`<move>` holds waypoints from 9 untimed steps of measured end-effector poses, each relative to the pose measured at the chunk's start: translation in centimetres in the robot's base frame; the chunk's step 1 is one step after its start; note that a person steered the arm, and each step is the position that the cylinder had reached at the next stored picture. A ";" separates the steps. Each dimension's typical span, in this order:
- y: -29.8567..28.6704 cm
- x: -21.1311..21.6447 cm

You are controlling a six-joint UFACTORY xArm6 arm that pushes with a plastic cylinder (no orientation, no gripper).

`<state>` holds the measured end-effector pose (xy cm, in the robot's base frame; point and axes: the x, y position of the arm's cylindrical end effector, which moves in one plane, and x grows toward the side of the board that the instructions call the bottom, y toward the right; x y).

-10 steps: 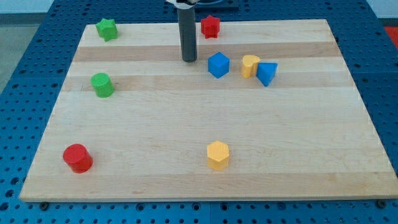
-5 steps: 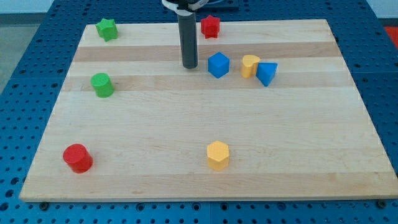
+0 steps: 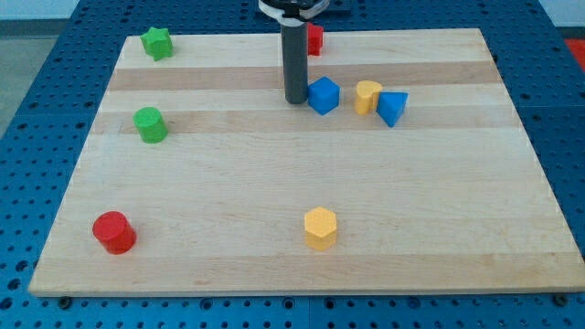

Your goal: Move the blue cube into the yellow heart

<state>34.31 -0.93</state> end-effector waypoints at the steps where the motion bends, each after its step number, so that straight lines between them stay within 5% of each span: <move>1: 0.8 0.0; 9: 1.0 1.4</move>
<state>35.70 0.03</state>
